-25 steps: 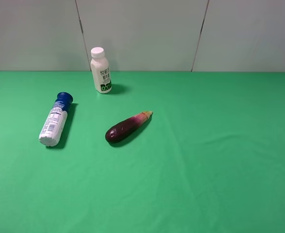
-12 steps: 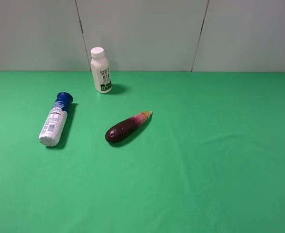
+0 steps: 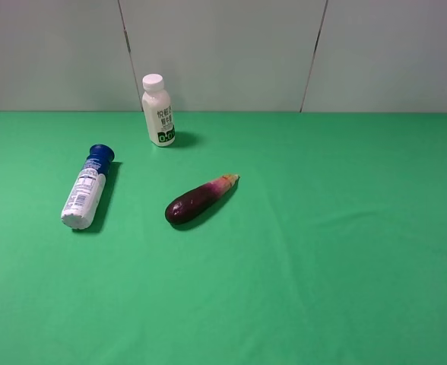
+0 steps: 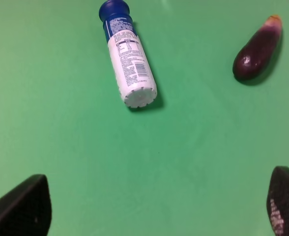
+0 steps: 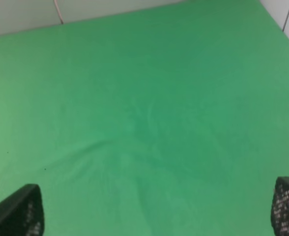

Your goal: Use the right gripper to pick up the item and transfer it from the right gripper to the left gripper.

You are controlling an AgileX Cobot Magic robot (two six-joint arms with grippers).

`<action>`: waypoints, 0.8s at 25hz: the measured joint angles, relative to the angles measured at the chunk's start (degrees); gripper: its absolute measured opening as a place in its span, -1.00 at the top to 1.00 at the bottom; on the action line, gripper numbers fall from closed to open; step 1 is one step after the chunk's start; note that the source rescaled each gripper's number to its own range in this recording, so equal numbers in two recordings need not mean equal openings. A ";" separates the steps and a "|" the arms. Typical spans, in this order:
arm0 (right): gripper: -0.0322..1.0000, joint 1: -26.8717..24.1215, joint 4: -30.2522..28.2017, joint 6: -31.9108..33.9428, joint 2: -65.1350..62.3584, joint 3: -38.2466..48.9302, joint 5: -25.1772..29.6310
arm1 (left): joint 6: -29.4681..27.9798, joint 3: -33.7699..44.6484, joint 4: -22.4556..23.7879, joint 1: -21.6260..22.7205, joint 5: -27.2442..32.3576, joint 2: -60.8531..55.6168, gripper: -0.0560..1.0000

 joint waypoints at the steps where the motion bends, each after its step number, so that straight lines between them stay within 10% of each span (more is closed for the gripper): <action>1: -1.00 0.00 0.00 0.00 0.00 0.00 0.00 | 0.11 0.00 0.00 0.00 -0.06 0.00 -0.82; 20: -1.00 0.00 0.00 0.00 0.00 0.00 0.00 | 0.67 0.00 0.00 0.13 -0.51 0.00 -0.81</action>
